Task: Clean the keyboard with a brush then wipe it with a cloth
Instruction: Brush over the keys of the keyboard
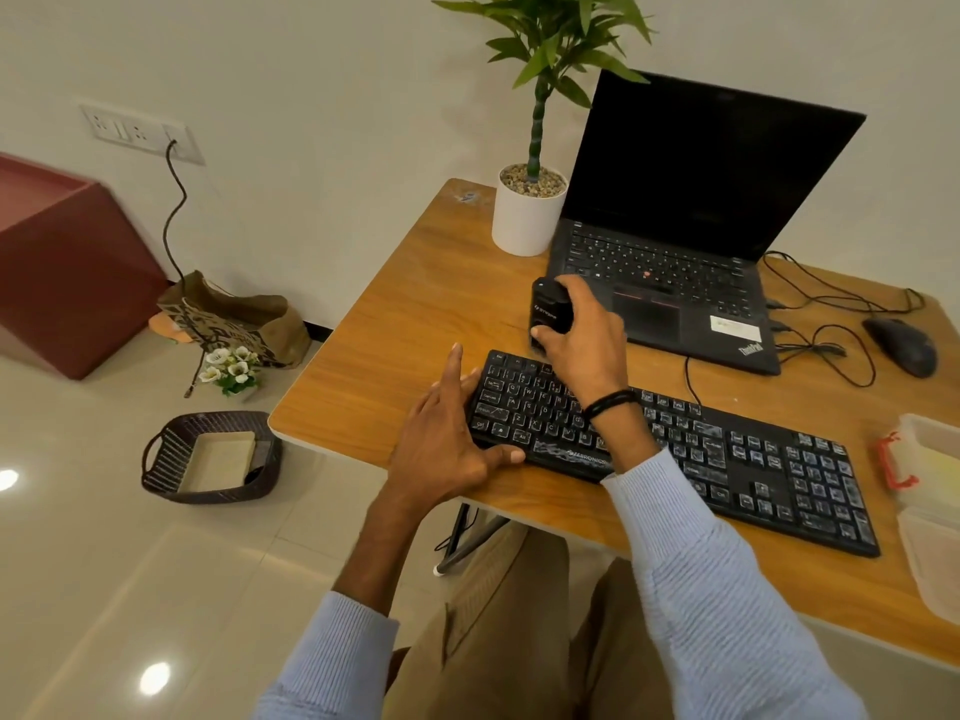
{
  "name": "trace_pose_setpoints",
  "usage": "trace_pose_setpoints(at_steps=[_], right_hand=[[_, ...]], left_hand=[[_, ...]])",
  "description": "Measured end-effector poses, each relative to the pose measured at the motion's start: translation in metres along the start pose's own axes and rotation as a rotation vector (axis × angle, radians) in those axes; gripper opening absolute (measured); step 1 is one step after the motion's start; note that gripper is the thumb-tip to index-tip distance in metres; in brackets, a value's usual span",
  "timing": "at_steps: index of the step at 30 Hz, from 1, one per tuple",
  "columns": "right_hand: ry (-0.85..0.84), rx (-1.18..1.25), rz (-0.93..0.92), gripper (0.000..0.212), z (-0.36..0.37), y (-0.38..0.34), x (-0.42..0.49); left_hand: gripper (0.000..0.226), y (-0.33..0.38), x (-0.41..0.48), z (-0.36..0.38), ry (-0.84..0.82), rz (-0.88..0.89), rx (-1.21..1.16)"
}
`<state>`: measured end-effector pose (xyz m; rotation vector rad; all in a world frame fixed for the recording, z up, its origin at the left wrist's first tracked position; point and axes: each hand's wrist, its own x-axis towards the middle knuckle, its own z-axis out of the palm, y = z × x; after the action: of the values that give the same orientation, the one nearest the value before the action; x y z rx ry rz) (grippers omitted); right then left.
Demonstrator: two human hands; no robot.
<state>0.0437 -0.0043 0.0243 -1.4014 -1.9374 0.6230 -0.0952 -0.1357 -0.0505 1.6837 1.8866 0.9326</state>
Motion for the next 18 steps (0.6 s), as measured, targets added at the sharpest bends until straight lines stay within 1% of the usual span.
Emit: trace_pose_setpoints(at_steps=[1,4,5,6,8,9,10,12,13,16,17,18], right_hand=[[-0.013,0.008,-0.019,0.056,0.000,-0.001,-0.002],[-0.191,0.066,-0.104,0.054,0.005,-0.007,-0.011],[-0.215,0.078,-0.119,0.053,0.006,-0.007,-0.013],[-0.200,0.091,-0.115,0.053,0.007,-0.008,-0.013],[-0.101,0.058,-0.104,0.054,0.004,-0.007,-0.012],[-0.083,0.041,-0.102,0.055,0.003,-0.006,-0.012],[-0.104,0.049,-0.111,0.055,0.003,-0.007,-0.014],[-0.203,0.077,-0.140,0.056,0.007,-0.008,-0.018],[-0.199,0.070,-0.144,0.056,0.009,-0.008,-0.019],[-0.008,0.058,-0.097,0.056,0.012,-0.004,-0.020],[0.004,0.061,-0.099,0.055,0.011,-0.002,-0.020],[-0.026,0.071,-0.108,0.053,0.011,-0.001,-0.021]], left_hand=[[0.141,0.000,0.000,0.000,0.003,0.002,0.000],[0.141,0.000,0.000,0.001,0.011,0.009,-0.002],[0.140,0.000,0.000,0.001,0.013,0.011,-0.003],[0.140,0.001,0.000,0.001,0.015,0.014,-0.003],[0.141,0.001,0.000,0.001,0.017,0.011,-0.004],[0.141,0.001,0.000,0.001,0.018,0.010,-0.006],[0.141,0.000,0.000,0.001,0.022,0.010,-0.009],[0.140,0.001,-0.001,0.001,0.031,0.014,-0.012],[0.140,0.001,-0.001,0.001,0.030,0.015,-0.015],[0.143,0.002,-0.001,0.000,0.016,0.006,-0.034],[0.144,0.002,-0.001,0.000,0.014,0.005,-0.045],[0.144,0.001,-0.001,0.000,0.017,0.004,-0.057]])
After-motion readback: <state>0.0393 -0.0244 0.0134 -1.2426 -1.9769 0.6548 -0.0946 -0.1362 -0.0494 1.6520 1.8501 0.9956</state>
